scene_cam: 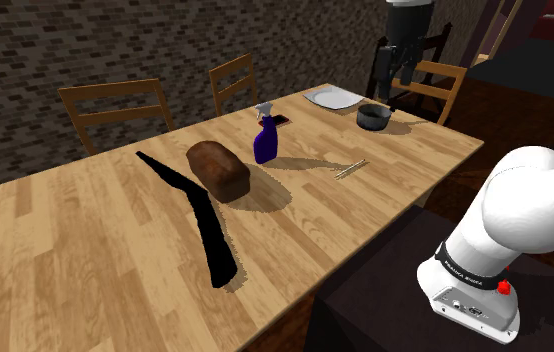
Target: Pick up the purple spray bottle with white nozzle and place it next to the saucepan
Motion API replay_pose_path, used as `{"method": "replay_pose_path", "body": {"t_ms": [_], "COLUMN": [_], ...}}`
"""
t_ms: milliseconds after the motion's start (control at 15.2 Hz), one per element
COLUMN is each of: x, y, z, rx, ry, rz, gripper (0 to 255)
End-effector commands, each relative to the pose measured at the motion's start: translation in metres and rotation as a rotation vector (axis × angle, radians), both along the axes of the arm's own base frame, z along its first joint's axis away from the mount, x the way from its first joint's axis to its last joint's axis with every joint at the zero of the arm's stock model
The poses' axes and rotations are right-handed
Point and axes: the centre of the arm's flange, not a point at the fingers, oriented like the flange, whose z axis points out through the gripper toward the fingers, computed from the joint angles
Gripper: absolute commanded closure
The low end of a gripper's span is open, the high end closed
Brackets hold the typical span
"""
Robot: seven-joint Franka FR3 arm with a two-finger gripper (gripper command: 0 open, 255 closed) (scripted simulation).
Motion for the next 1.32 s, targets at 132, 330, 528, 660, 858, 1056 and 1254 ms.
{"method": "replay_pose_path", "body": {"t_ms": [132, 330, 528, 660, 858, 1056, 1254], "x": [0.013, 0.035, 0.06, 0.078, 0.106, 0.137, 0.169], "y": [0.018, 0.043, 0.066, 0.079, 0.097, 0.112, 0.123], "z": [-0.014, -0.036, -0.058, -0.072, -0.094, -0.115, -0.136], "rx": [-0.017, -0.042, -0.067, -0.084, -0.109, -0.134, -0.16], "ry": [-0.015, -0.038, -0.061, -0.077, -0.1, -0.123, -0.146], "rz": [-0.06, -0.15, -0.24, -0.301, -0.391, -0.481, -0.571], "gripper": [0, 0, 0, 0, 0, 0, 0]}}
